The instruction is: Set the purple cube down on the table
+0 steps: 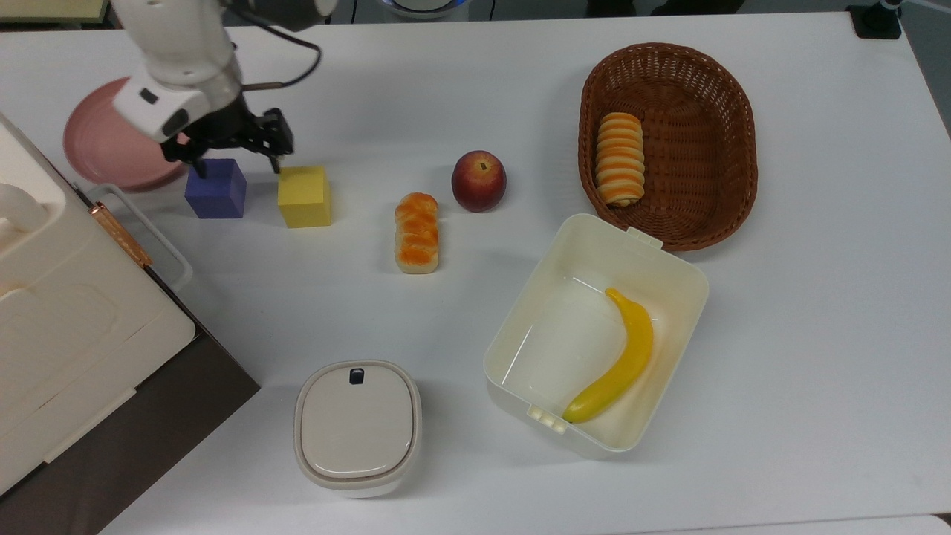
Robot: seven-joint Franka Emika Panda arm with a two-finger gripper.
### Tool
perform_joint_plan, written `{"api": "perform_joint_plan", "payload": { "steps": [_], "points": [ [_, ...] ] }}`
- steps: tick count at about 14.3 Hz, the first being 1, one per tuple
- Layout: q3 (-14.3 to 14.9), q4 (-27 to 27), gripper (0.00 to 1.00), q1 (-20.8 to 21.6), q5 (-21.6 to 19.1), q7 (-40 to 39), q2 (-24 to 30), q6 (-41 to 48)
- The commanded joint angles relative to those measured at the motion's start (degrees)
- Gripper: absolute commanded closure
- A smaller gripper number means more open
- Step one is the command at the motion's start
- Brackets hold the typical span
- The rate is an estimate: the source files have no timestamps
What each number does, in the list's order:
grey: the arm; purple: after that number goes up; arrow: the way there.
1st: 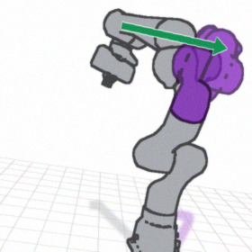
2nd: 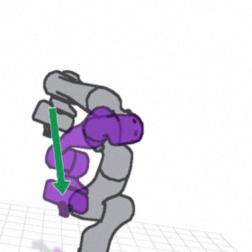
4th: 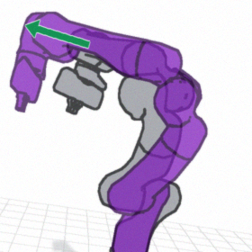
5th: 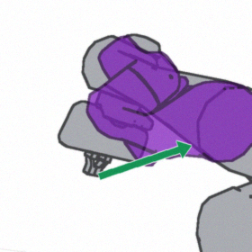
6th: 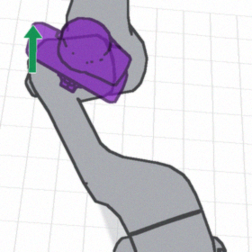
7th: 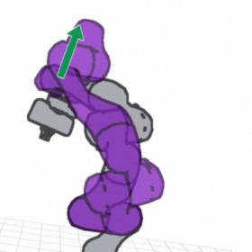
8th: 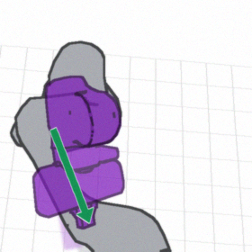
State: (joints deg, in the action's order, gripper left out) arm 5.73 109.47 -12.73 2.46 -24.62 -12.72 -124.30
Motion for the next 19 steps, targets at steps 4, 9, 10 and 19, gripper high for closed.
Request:
{"api": "perform_joint_plan", "payload": {
  "steps": [4, 9, 10, 19],
  "points": [
    [0.6, -7.4, 0.00, 11.4, -0.7, 15.6, 1.8, 10.3],
    [1.3, -9.3, 0.00, 18.5, -0.5, 22.6, 9.2, 18.8],
    [1.4, -10.0, 0.00, 19.7, 0.0, 25.0, 10.2, 22.0],
    [1.7, -14.9, 0.00, 20.5, -0.3, 25.6, 13.7, 30.2]
  ]
}}
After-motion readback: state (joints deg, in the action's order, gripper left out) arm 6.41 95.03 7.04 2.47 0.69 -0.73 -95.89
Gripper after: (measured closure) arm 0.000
